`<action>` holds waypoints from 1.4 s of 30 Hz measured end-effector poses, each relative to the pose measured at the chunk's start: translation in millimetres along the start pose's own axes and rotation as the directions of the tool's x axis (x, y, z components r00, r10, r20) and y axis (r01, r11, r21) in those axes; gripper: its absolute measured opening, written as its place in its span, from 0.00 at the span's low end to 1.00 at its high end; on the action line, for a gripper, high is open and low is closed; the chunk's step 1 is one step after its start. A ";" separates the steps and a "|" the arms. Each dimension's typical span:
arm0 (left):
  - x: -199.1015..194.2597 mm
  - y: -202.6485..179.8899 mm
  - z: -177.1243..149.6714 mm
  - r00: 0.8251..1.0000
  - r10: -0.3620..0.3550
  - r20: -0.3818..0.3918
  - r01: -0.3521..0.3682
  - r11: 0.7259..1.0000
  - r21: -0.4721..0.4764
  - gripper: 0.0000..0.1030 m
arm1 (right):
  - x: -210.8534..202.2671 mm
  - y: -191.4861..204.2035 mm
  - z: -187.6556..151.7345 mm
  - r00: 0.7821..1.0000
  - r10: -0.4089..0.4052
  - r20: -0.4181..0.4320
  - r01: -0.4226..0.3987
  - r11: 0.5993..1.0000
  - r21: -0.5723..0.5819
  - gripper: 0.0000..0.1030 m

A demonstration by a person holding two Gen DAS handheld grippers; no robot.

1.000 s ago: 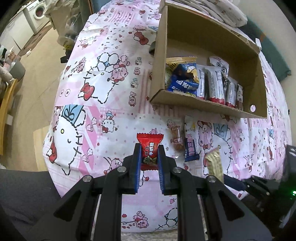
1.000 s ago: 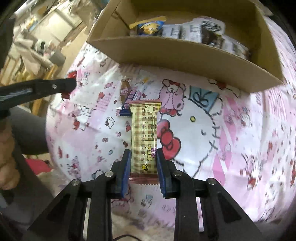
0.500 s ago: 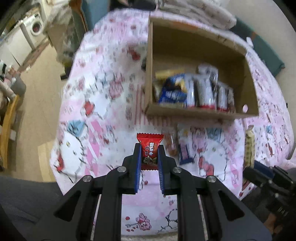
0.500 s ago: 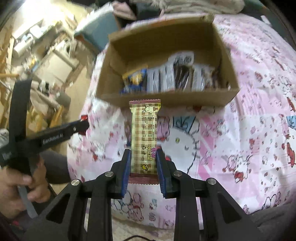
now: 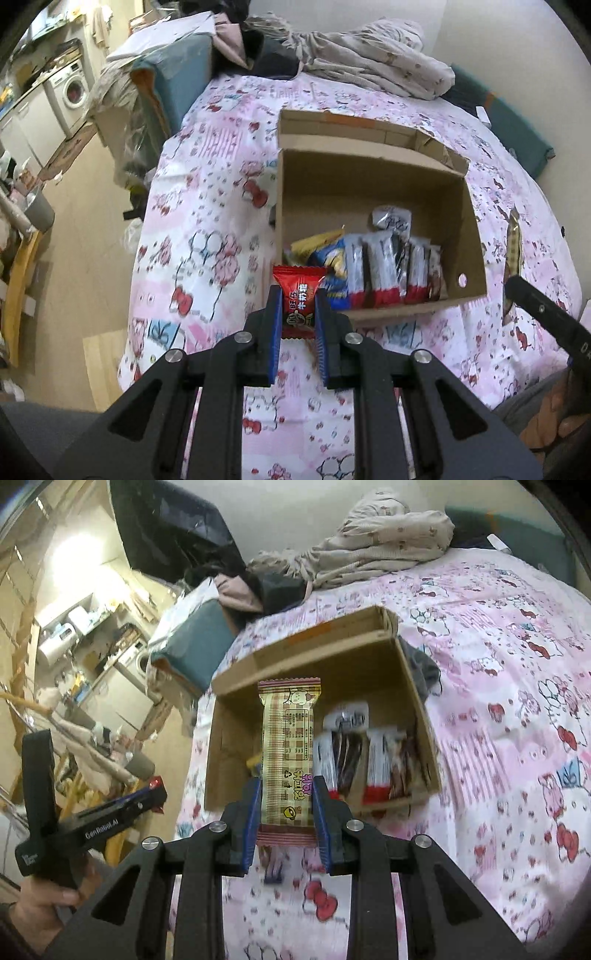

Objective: Organize snacks
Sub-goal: 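Lower the red candy and wafer bar into the box and open both tools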

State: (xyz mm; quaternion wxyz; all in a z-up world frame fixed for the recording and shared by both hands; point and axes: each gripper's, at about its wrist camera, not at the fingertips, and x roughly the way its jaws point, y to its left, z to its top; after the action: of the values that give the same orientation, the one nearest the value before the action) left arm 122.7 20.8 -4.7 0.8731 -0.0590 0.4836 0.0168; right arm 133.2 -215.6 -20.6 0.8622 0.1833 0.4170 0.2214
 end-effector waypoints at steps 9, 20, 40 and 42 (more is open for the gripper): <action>29.9 -34.2 40.5 1.000 -0.003 -0.013 0.004 0.997 0.083 0.13 | 28.8 -28.7 39.2 0.999 -0.032 0.006 0.031 0.998 0.051 0.28; 82.2 -66.5 64.6 0.999 0.036 -0.034 -0.031 0.990 0.138 0.13 | 77.4 -69.2 41.9 0.992 -0.009 -0.124 0.032 0.982 0.187 0.28; 130.4 -71.8 56.9 0.990 0.080 -0.112 -0.063 0.987 0.146 0.14 | 106.3 -77.8 28.5 0.973 0.011 -0.232 0.049 0.967 0.249 0.34; 131.1 -70.8 56.8 0.990 0.069 -0.122 -0.052 0.989 0.138 0.14 | 103.0 -71.7 29.5 0.976 -0.027 -0.215 0.072 0.977 0.203 0.38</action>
State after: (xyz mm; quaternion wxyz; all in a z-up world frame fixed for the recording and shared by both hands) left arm 246.4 -46.3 -79.7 0.8419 0.0140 0.5395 0.0068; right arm 230.3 -224.2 -105.0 0.7942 0.2381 0.5317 0.1729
